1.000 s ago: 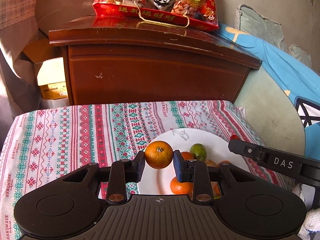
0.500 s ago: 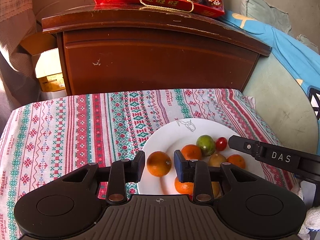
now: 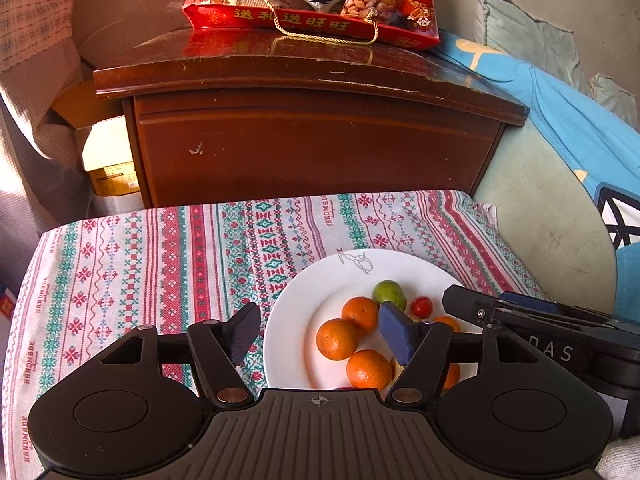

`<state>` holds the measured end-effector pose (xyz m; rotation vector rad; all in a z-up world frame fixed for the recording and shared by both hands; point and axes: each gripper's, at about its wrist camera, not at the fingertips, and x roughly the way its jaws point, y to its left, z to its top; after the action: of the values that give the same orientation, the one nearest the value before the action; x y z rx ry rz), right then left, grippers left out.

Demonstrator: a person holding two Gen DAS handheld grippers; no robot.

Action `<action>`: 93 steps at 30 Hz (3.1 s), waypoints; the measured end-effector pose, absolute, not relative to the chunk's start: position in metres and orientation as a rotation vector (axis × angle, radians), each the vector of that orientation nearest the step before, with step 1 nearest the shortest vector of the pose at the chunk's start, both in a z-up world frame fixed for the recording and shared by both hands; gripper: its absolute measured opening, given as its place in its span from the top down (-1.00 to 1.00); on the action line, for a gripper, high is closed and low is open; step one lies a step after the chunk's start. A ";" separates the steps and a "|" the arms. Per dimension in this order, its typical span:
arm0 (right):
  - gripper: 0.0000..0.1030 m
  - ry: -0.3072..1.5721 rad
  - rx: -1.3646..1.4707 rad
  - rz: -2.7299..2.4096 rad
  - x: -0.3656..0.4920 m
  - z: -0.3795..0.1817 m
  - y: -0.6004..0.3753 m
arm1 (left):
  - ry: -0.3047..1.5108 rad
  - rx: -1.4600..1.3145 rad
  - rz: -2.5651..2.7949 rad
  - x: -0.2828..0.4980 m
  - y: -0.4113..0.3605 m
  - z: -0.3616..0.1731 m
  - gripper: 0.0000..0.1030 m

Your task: Organize fruits

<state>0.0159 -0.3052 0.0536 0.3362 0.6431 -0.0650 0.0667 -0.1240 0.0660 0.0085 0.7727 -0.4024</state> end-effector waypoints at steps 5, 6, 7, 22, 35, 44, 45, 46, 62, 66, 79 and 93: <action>-0.45 0.633 0.335 -0.101 0.004 0.064 -0.305 | 0.772 0.002 -0.378 0.060 -0.119 0.076 -0.41; -0.47 0.636 0.333 -0.107 0.002 0.065 -0.304 | 0.773 0.009 -0.369 0.058 -0.118 0.077 -0.42; -0.50 0.644 0.325 -0.118 0.000 0.067 -0.302 | 0.775 0.013 -0.362 0.057 -0.118 0.078 -0.45; -0.76 0.774 0.308 -0.237 -0.025 0.067 -0.292 | 0.875 0.051 -0.281 0.041 -0.110 0.073 -0.57; -0.85 0.862 0.248 -0.255 -0.012 0.056 -0.284 | 0.946 0.088 -0.214 0.042 -0.108 0.065 -0.58; -0.86 0.893 0.224 -0.256 -0.006 0.051 -0.277 | 0.997 0.081 -0.201 0.048 -0.107 0.057 -0.60; -0.87 0.894 0.225 -0.256 -0.006 0.050 -0.277 | 1.001 0.081 -0.198 0.049 -0.107 0.057 -0.60; -0.87 0.897 0.225 -0.256 -0.005 0.050 -0.276 | 1.005 0.082 -0.195 0.049 -0.106 0.056 -0.62; -0.87 0.914 0.219 -0.261 0.001 0.046 -0.273 | 1.016 0.128 -0.160 0.052 -0.109 0.051 -0.66; -0.87 0.915 0.219 -0.258 0.001 0.045 -0.273 | 1.022 0.125 -0.155 0.052 -0.107 0.050 -0.66; -0.87 0.925 0.200 -0.250 0.003 0.044 -0.267 | 1.008 0.159 -0.146 0.051 -0.106 0.050 -0.66; -0.87 0.933 0.153 -0.252 -0.001 0.050 -0.254 | 0.998 0.159 -0.155 0.045 -0.094 0.053 -0.66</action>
<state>-0.0006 -0.2545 0.0501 0.1533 0.9328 -0.2523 0.0450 -0.0945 0.0530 0.1589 0.9984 -0.1547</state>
